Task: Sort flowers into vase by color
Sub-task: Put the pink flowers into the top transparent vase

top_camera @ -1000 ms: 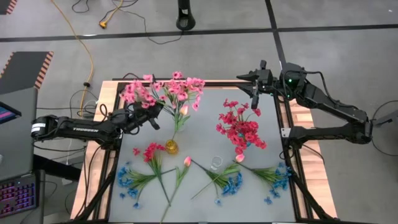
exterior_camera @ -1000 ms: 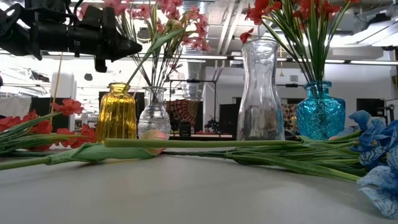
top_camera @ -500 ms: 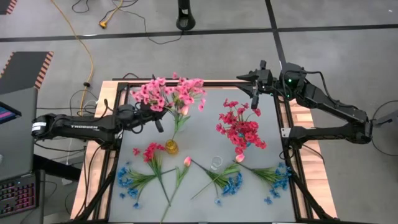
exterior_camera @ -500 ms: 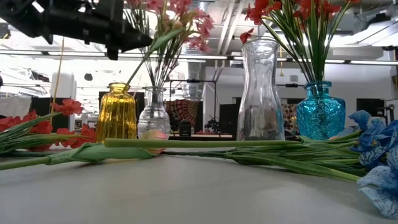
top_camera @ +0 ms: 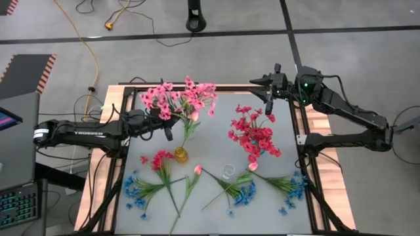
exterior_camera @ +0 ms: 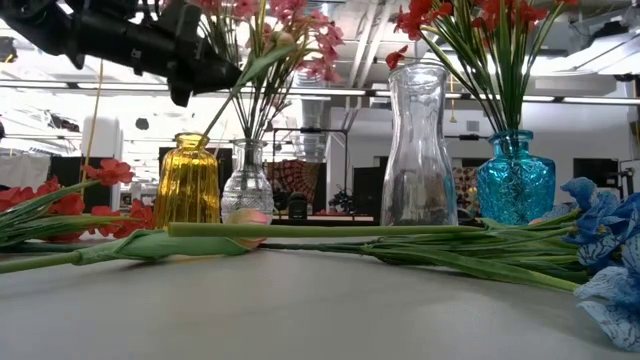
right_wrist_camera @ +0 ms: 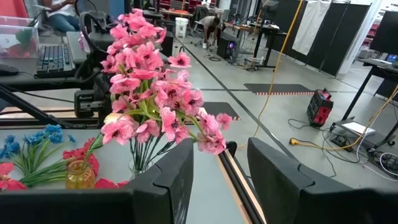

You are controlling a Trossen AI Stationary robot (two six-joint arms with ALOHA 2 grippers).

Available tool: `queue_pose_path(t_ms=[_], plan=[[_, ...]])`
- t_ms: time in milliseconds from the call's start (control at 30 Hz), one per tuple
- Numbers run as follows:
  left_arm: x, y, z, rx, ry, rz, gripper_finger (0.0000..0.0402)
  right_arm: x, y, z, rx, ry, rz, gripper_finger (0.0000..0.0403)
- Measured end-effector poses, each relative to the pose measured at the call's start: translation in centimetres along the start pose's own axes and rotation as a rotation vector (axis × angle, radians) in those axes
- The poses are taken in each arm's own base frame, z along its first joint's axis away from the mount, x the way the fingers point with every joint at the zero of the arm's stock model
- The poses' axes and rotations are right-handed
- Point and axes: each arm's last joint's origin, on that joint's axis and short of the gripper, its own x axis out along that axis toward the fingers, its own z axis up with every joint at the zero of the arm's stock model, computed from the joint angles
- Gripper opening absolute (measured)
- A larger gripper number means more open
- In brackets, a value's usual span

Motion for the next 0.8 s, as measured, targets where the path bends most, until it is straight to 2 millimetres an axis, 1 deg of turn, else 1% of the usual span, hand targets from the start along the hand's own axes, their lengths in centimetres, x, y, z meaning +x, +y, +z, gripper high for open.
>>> queue_pose_path(t_ms=[300,367,467,533,600,667,800], plan=[[0.0,0.0,0.0,0.010,0.002,0.009,0.0132,0.0,0.0,0.0,0.000,0.000,0.000,0.0177],[0.0,0.0,0.1,0.005,-0.011,0.008,0.0139,0.0,0.0,0.0,0.000,-0.001,0.000,0.0177],[-0.1,0.0,0.4,-0.005,-0.018,0.007,0.0139,0.0,0.0,0.0,0.000,-0.001,0.000,0.0177],[-0.1,0.0,0.6,-0.006,-0.024,0.007,0.0131,0.0,0.0,0.0,0.000,-0.003,0.000,0.0177],[-0.1,-0.1,0.9,-0.008,-0.032,0.007,0.0114,0.0,0.0,0.1,-0.001,-0.005,-0.001,0.0177],[-0.1,-0.1,1.0,-0.009,-0.036,0.006,0.0090,0.0,0.0,0.1,-0.001,-0.007,-0.001,0.0177],[0.0,-0.1,1.0,-0.010,-0.035,0.006,0.0028,0.0,0.0,0.1,-0.001,-0.007,-0.001,0.0177]])
